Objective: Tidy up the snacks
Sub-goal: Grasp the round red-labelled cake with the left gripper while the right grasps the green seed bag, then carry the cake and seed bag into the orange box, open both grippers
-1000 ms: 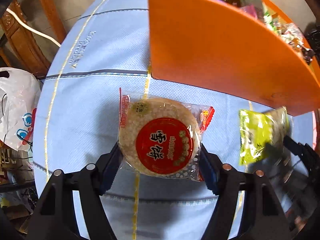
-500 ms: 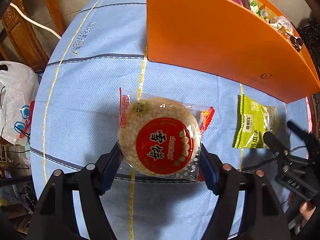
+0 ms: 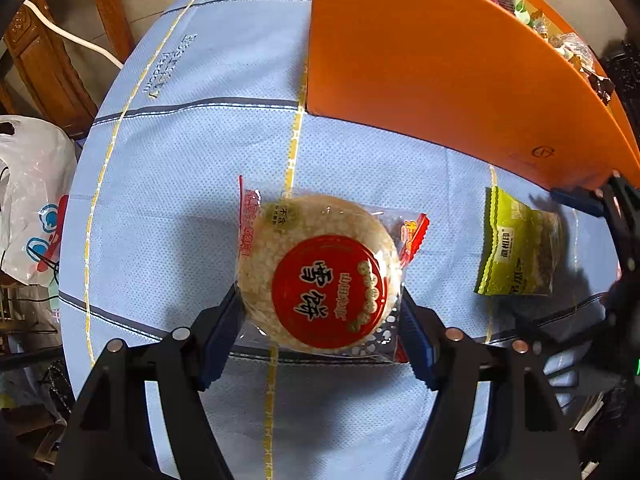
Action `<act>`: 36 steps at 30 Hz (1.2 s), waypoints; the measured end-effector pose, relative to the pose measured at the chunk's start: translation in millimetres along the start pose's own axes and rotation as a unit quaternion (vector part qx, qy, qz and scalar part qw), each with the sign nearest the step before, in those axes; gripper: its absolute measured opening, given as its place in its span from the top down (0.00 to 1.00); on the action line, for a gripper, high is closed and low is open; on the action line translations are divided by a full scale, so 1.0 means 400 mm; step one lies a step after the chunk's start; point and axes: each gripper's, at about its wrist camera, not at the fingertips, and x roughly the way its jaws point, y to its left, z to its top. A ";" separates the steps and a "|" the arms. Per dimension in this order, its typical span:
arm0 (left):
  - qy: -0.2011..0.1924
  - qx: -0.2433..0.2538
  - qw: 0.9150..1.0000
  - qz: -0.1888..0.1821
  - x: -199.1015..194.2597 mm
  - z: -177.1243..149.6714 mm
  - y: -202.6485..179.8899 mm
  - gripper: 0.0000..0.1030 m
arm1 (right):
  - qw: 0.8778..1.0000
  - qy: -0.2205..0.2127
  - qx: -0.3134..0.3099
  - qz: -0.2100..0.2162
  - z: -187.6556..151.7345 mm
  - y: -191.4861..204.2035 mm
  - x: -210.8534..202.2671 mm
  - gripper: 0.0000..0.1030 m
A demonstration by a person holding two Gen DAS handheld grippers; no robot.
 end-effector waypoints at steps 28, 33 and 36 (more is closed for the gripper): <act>-0.141 0.082 0.984 -0.071 -0.331 0.140 -0.229 0.32 | 0.909 -0.204 0.363 0.027 -0.171 -0.228 -0.438 0.37; -0.166 0.086 0.980 -0.070 -0.368 0.287 -0.299 0.31 | 0.895 -0.218 0.389 -0.020 -0.107 -0.341 -0.457 0.37; -0.167 0.076 0.982 -0.046 -0.364 0.371 -0.346 0.07 | 0.875 -0.213 0.435 -0.034 -0.089 -0.419 -0.422 0.33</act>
